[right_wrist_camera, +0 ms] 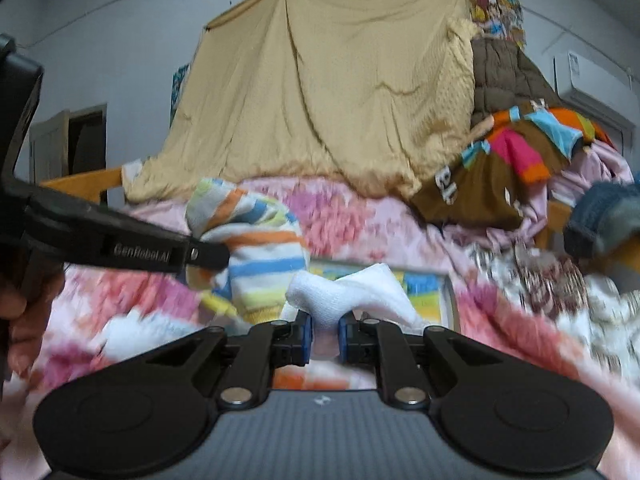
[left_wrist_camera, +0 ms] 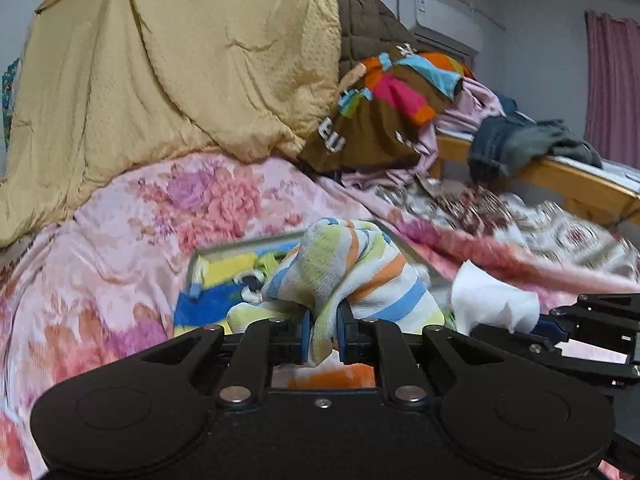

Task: Organize soft objects
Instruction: 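Lift the striped towel and white cloth and carry both over the tray, then lower both items into the tray and open both tools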

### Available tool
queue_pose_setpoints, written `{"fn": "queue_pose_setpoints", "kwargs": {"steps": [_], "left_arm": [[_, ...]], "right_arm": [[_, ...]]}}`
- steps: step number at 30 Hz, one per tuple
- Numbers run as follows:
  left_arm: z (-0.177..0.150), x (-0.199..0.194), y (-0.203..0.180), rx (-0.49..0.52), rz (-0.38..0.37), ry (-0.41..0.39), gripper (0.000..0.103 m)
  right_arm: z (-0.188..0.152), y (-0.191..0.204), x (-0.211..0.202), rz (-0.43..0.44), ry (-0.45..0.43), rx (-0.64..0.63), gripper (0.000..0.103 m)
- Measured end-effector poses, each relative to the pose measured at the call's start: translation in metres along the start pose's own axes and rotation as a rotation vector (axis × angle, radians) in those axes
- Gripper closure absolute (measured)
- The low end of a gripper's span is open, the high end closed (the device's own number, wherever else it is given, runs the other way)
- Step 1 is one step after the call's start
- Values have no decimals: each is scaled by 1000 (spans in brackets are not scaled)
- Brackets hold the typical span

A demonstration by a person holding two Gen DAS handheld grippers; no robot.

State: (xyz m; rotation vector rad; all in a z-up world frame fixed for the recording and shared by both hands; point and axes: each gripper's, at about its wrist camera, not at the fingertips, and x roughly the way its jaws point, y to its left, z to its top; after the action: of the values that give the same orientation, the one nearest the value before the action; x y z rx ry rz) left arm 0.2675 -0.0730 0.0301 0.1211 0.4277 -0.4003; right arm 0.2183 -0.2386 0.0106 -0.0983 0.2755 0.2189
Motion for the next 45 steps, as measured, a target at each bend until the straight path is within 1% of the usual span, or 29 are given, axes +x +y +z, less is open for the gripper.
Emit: {"fn": "queue_pose_setpoints", "kwargs": {"steps": [3, 6, 11, 14, 17, 20, 22, 26, 31, 34, 38, 45], "left_arm": [[15, 22, 7, -24, 30, -10, 89], [25, 48, 17, -52, 62, -9, 89], [33, 97, 37, -115, 100, 1, 89], [34, 125, 46, -154, 117, 9, 89], [32, 152, 54, -219, 128, 31, 89], [26, 174, 56, -280, 139, 63, 89], [22, 186, 54, -302, 142, 84, 89], [17, 200, 46, -289, 150, 114, 89], [18, 212, 35, -264, 155, 137, 89], [18, 216, 29, -253, 155, 144, 88], [17, 218, 27, -247, 161, 152, 87], [19, 215, 34, -302, 159, 163, 83]], "right_arm": [[16, -9, 34, 2, -38, -6, 89], [26, -18, 66, -1, -62, 15, 89], [28, -42, 110, -1, -67, 74, 89], [22, -60, 129, -3, -48, 127, 89], [11, -77, 145, 4, -12, 193, 89], [5, -92, 155, 22, 16, 261, 88], [3, -98, 159, 33, 25, 289, 88], [-2, -108, 170, 46, 70, 352, 87], [-10, -112, 179, 50, 130, 404, 80], [-11, -111, 180, 43, 144, 407, 74], [-12, -112, 181, 35, 158, 426, 74], [-11, -115, 180, 32, 174, 447, 67]]}}
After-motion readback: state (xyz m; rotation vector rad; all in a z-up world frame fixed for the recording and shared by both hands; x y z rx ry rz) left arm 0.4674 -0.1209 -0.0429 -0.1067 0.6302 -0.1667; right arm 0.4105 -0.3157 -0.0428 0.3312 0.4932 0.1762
